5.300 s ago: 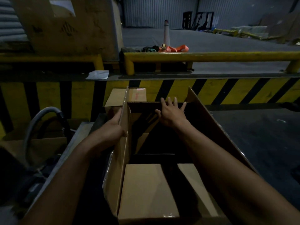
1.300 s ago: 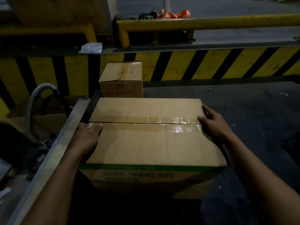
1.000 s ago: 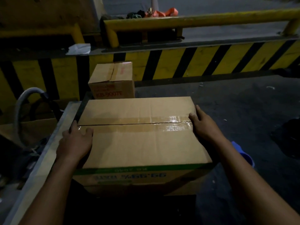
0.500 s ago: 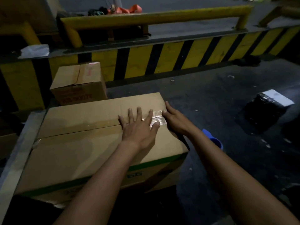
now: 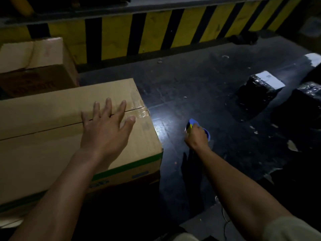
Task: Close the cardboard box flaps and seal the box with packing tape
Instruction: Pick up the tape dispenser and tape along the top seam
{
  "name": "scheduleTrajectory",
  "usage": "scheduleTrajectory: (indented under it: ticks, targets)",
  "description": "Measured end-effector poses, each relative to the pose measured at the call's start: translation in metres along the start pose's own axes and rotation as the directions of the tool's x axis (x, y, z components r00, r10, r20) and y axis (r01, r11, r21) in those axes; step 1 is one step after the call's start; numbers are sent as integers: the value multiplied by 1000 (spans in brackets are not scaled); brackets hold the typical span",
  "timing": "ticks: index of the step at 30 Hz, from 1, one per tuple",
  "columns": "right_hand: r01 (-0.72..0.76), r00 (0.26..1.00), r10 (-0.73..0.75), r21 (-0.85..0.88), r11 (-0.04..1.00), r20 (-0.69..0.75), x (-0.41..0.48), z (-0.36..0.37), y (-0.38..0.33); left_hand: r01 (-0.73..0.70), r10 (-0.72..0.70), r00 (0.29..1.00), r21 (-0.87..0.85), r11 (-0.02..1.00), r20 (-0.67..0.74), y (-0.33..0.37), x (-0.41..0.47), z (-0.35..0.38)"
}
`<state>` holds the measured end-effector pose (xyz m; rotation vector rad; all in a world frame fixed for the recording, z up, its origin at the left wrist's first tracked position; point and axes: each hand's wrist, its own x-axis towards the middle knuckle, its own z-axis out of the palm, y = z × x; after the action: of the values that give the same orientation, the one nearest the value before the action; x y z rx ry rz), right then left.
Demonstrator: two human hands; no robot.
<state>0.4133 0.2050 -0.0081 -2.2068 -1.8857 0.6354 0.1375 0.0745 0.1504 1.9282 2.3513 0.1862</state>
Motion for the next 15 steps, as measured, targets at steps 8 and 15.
scheduleTrajectory:
  ticks: [8, 15]
  targets:
    - [32, 994, -8, -223, 974, 110, 13, 30, 43, 17, -17, 1000, -41, 999, 9, -1, 3, -1]
    - [175, 985, -172, -183, 967, 31, 6, 9, 36, 15, -15, 1000, -62, 998, 10, 1, 2, -4]
